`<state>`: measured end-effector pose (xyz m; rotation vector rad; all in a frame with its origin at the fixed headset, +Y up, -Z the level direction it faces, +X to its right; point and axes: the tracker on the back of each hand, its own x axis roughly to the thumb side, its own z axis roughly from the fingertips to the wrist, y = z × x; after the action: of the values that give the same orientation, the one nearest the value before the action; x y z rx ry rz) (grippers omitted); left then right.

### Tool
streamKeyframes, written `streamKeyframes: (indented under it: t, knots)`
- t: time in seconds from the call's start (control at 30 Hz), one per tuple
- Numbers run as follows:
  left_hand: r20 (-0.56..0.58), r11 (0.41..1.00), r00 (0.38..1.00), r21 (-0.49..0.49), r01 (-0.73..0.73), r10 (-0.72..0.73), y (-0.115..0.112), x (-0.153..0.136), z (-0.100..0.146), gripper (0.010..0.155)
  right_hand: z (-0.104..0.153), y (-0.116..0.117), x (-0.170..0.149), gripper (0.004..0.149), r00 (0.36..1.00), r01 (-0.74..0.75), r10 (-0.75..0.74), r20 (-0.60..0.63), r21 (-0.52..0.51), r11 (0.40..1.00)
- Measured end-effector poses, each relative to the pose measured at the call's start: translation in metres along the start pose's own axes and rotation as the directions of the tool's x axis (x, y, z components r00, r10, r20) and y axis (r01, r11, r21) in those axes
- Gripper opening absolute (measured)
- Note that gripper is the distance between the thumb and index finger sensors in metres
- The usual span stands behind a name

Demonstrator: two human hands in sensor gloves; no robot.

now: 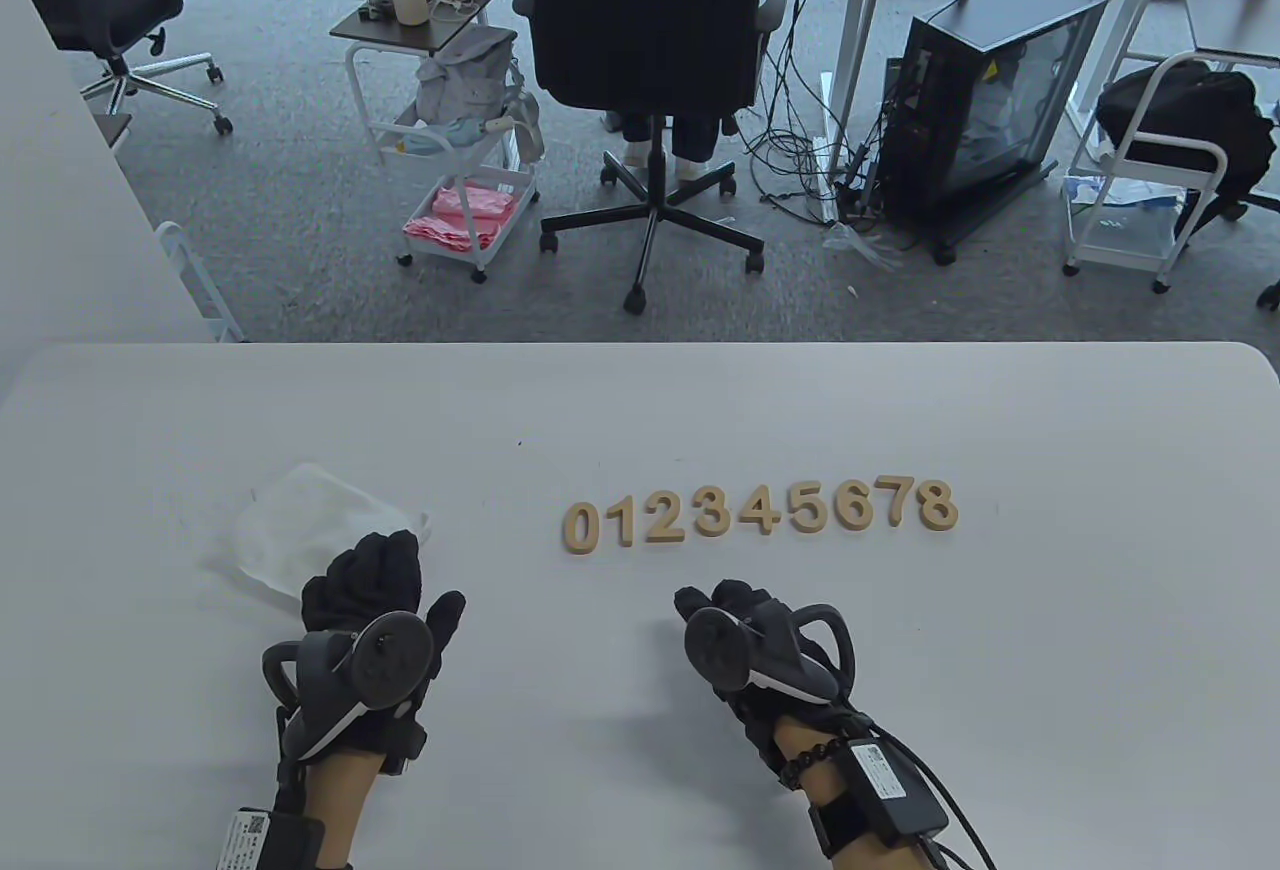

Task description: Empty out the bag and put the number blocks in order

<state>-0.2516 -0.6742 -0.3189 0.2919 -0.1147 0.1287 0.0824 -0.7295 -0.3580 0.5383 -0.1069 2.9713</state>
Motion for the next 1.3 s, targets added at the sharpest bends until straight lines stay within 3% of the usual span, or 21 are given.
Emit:
streamKeyframes:
  t: [0.33,0.7,0.83,1.1,1.3]
  knots:
    - [0.001,1.000,1.000,0.001,-0.005,0.005,0.000,-0.001,-0.001,0.077,0.016,-0.042,-0.058,0.054,0.964,0.225,-0.243,-0.110,-0.152,0.962]
    - [-0.002,1.000,1.000,0.000,0.002,-0.002,-0.001,-0.002,-0.001,0.077,0.020,-0.055,-0.121,0.044,0.939,0.195,-0.261,-0.223,-0.279,0.940]
    - [-0.011,1.000,1.000,-0.004,0.006,-0.006,-0.002,-0.003,-0.001,0.077,0.025,-0.058,-0.158,0.044,0.873,0.282,-0.380,-0.306,-0.319,0.905]
    - [-0.032,1.000,0.999,-0.009,0.012,-0.012,-0.002,-0.006,-0.002,0.077,0.025,-0.067,-0.229,0.049,0.747,0.298,-0.443,-0.496,-0.345,0.890]
    - [-0.042,0.999,0.999,-0.018,0.027,-0.028,-0.003,-0.007,-0.003,0.077,0.011,-0.070,-0.264,0.045,0.709,0.181,-0.377,-0.596,-0.363,0.914]
